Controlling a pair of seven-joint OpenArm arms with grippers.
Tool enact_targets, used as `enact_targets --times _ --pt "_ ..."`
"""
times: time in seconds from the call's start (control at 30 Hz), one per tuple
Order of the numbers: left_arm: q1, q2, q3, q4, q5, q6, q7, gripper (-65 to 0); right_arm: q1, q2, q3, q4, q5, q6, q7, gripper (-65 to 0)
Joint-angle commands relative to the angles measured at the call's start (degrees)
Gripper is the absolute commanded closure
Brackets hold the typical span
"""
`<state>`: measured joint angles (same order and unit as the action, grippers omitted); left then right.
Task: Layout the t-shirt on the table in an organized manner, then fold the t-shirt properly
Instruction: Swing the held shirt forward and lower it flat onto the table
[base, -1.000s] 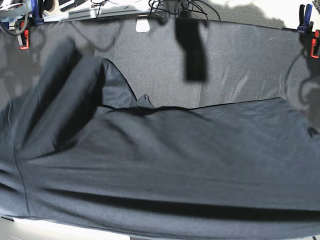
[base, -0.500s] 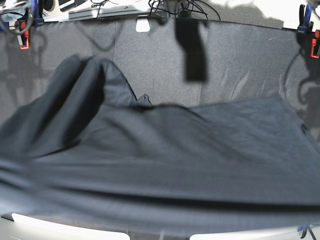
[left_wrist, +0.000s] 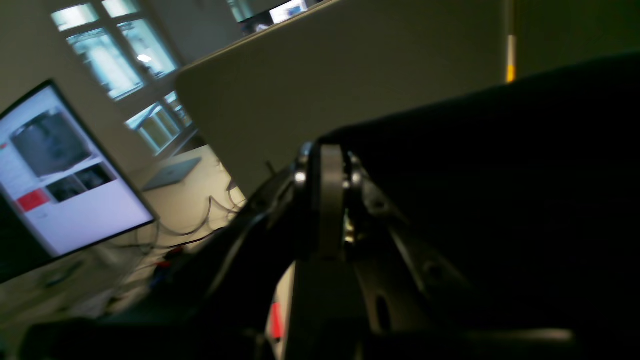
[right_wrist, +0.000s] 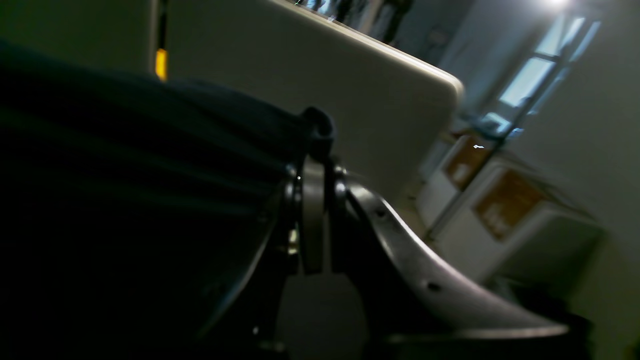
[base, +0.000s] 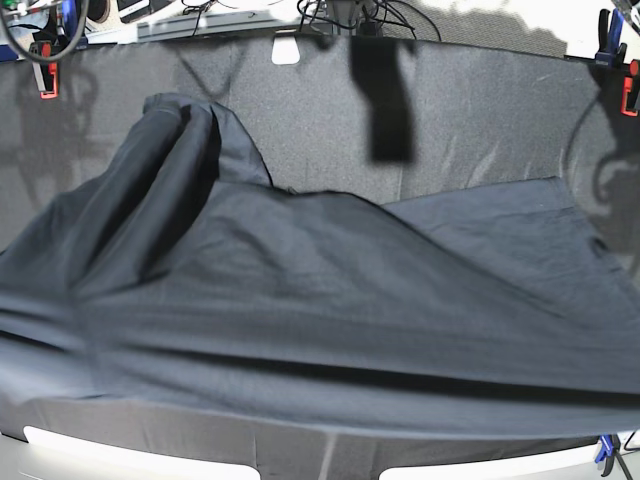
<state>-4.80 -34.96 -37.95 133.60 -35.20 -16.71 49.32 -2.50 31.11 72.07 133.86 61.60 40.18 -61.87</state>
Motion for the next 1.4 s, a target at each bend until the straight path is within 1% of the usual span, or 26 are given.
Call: enact_targets --times 0.0,0.03,0.17,0.23,0.37,0.43,0.53,0.6,0.7,0.83,0.97,1.03,1.13,1.37 --pt "-0.76 -1.11 -0.57 -0.79 0.09 0.63 -1.49 0.0 0.76 1.11 -1.18 -0.24 -0.11 -0.18 1.92 0.0" --pt "-0.76 -1.09 -0.57 -1.84 -0.11 0.61 -2.27 0.0 0.90 1.09 -2.84 -0.48 -0.50 -0.18 2.14 0.0" --pt "-0.76 -1.11 -0.57 -5.70 -1.31 0.61 -6.14 0.0 0.92 1.09 -10.43 -0.57 -6.93 -0.18 6.10 0.0" --pt "-0.74 -1.07 -0.46 -7.19 -3.54 0.57 -5.68 0.0 0.92 1.07 -14.19 -0.63 -9.99 -0.18 7.50 0.0" --pt "-0.74 -1.07 1.66 -10.14 -3.89 0.11 -5.68 0.0 1.90 0.74 -20.28 -2.40 -15.06 -0.18 9.20 0.0" --pt "-0.76 -1.07 3.82 -12.00 -3.89 -0.13 -5.77 0.0 3.76 0.22 -22.32 -4.37 -16.13 -0.18 9.27 0.0" --pt "-0.76 -1.07 8.31 -15.32 -3.89 -2.10 -6.14 0.0 6.91 -0.87 -24.44 -8.04 -16.70 -0.18 9.53 0.0" --pt "-0.76 -1.07 11.72 -17.25 -3.87 -2.19 -6.16 0.0 8.61 -1.53 -25.62 -10.84 -16.65 -0.18 9.62 0.0" --pt "-0.79 -1.07 15.96 -19.67 -3.17 -2.19 -9.18 0.0 10.47 -1.75 -28.00 -15.28 -16.68 -0.18 9.84 0.0" --pt "-0.94 -1.07 20.68 -23.28 0.57 -2.16 -14.47 0.0 12.46 -1.77 -31.63 -20.70 -16.94 -0.18 10.08 0.0" --pt "-1.09 -1.05 24.76 -29.75 2.89 -2.16 -19.96 0.0 14.99 -1.77 -35.47 -25.68 -21.81 -0.18 12.02 0.0" --pt "-1.90 -0.90 26.73 -33.59 3.78 -2.16 -20.96 0.0 16.46 -1.77 -37.29 -28.26 -23.19 -0.18 12.55 0.0" --pt "-4.37 0.24 28.72 -39.08 4.28 -2.14 -21.16 0.0 19.02 -1.77 -40.15 -32.39 -24.79 -0.18 13.25 0.0" --pt "-12.68 5.27 29.55 -49.00 4.37 -2.43 -23.43 0.0 26.75 -1.77 -46.56 -43.56 -29.81 -0.18 15.80 0.0"
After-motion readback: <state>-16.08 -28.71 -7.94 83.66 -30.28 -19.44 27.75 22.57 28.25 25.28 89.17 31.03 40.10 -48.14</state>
